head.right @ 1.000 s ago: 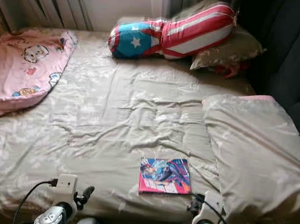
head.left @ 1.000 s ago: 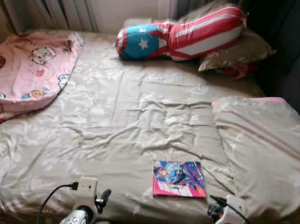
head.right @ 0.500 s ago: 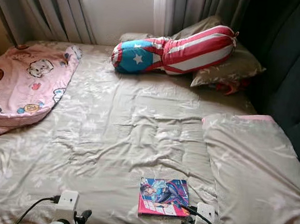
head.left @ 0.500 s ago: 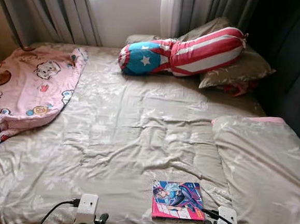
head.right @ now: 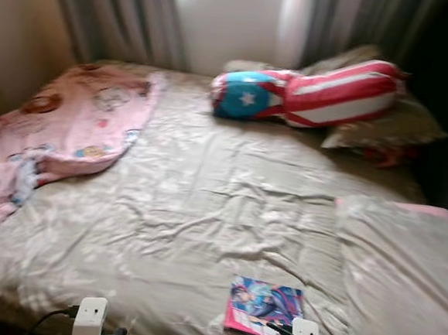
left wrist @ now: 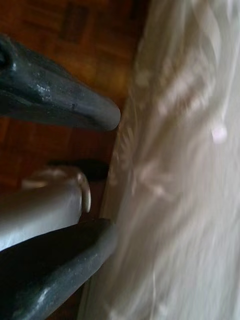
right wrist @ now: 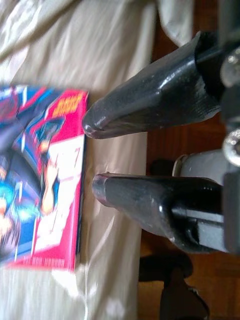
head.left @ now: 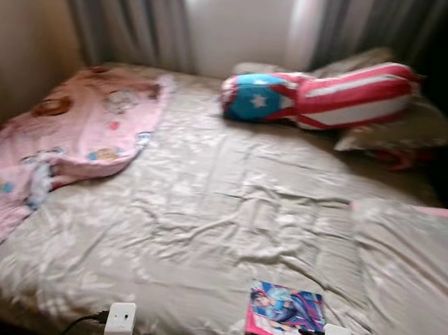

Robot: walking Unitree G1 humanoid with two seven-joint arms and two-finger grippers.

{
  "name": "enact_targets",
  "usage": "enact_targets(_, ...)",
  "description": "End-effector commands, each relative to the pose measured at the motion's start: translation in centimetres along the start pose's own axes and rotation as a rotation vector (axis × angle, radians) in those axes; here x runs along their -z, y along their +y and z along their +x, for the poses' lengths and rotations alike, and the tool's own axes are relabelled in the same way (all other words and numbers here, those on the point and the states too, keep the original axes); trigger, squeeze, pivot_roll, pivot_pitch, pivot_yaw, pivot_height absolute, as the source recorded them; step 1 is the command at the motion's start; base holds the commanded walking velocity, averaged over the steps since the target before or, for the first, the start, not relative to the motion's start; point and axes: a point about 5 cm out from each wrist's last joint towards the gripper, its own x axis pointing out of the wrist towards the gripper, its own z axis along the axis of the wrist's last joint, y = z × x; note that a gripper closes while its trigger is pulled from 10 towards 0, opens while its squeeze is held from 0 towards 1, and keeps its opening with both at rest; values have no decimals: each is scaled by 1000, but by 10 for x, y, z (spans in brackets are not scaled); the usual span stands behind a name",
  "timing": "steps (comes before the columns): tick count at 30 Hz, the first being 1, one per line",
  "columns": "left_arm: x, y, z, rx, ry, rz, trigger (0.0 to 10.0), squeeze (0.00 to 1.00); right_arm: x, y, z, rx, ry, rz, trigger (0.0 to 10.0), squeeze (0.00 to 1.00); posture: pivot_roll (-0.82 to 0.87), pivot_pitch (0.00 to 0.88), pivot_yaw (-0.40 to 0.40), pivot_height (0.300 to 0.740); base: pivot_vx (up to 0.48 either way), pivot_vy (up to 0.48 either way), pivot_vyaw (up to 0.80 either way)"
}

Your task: Clean up the room

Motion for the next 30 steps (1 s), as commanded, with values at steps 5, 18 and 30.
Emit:
enact_targets(5, 0, -2, 0, -2, 8, -4, 10000, 0, 2, -3, -1, 8, 10, -6, 10000, 0, -35, 0, -19, 740, 0, 0, 800)
enact_targets(18, 2, 2, 0, -20, 20, -21, 10000, 0, 4, -3, -1, 16, 26, 16, 10000, 0, -32, 0, -19, 740, 0, 121, 123)
enact_targets(30, 0, 1, 0, -20, 14, -10, 10000, 0, 3, -3, -1, 9, 28, 13, 10000, 0, -28, 0, -19, 740, 0, 467, 0)
